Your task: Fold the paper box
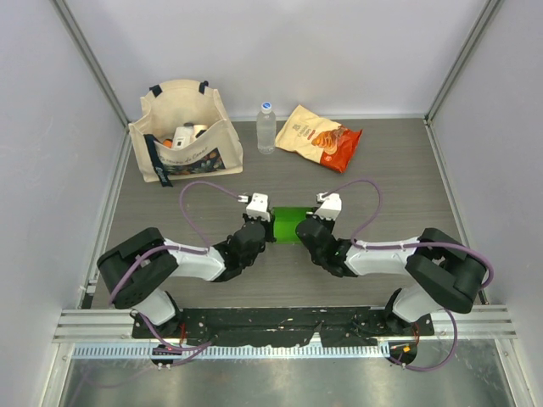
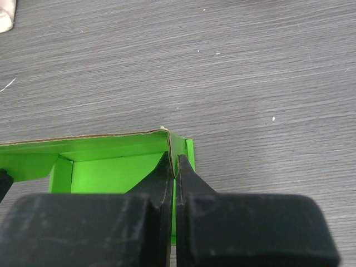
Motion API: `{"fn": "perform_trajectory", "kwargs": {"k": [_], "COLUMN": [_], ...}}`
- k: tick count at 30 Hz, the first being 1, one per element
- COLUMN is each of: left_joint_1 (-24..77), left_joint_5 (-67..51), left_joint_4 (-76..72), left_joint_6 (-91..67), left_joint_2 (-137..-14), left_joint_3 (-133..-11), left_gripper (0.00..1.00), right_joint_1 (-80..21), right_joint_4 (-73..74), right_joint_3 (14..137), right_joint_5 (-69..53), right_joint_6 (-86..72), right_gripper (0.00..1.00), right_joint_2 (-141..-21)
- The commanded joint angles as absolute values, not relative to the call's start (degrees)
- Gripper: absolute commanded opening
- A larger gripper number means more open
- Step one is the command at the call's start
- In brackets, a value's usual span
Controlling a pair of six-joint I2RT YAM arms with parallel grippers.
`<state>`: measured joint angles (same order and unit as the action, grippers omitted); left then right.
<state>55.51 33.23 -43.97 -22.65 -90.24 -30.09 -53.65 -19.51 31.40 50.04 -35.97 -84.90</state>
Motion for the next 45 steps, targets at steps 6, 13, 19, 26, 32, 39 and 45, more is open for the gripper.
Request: {"fn": "perform_trajectory", "kwargs": {"k": [6, 13, 19, 26, 32, 39, 45], "left_joint_1": [57.74, 60.03, 62.05, 65.12, 68.02, 69.34, 69.78], "left_joint_5": [38.49, 41.40, 42.54, 46.14, 49.74, 51.33, 51.42], "left_joint_4": [-47.11, -47.99, -47.64, -49.74, -50.89, -51.94, -52.12], "left_joint_6": [-28.03, -32.25, -32.78, -31.29, -27.86, -25.40, -24.43], "left_joint_2": [-92.11, -94.04, -95.01, -96.68, -98.43, -99.05, -99.23], "left_joint_3": [-27.95, -27.33, -26.99, -24.61, -25.05, -25.05, -25.14], "left_gripper": [0.00, 0.00, 0.00, 0.00, 0.00, 0.00, 0.00], "right_joint_1": [-55.63, -56.43, -56.51, -57.74, -60.20, -62.31, -62.40], "right_joint_4": [-24.08, -24.00, -23.73, -23.56, -11.28, 9.91, 21.17], "right_joint_3": [28.04, 26.37, 25.05, 21.80, 24.08, 24.88, 25.04], "right_joint_5": [55.37, 56.07, 55.72, 53.70, 53.88, 48.52, 35.53], "right_joint_6": [-39.72, -40.51, -40.78, -40.78, -42.27, -48.60, -48.60], "right_gripper": [0.01, 0.01, 0.01, 0.02, 0.20, 0.48, 0.50], "right_joint_2": [-85.08, -84.38, -83.94, -81.57, -75.96, -61.48, -47.14]}}
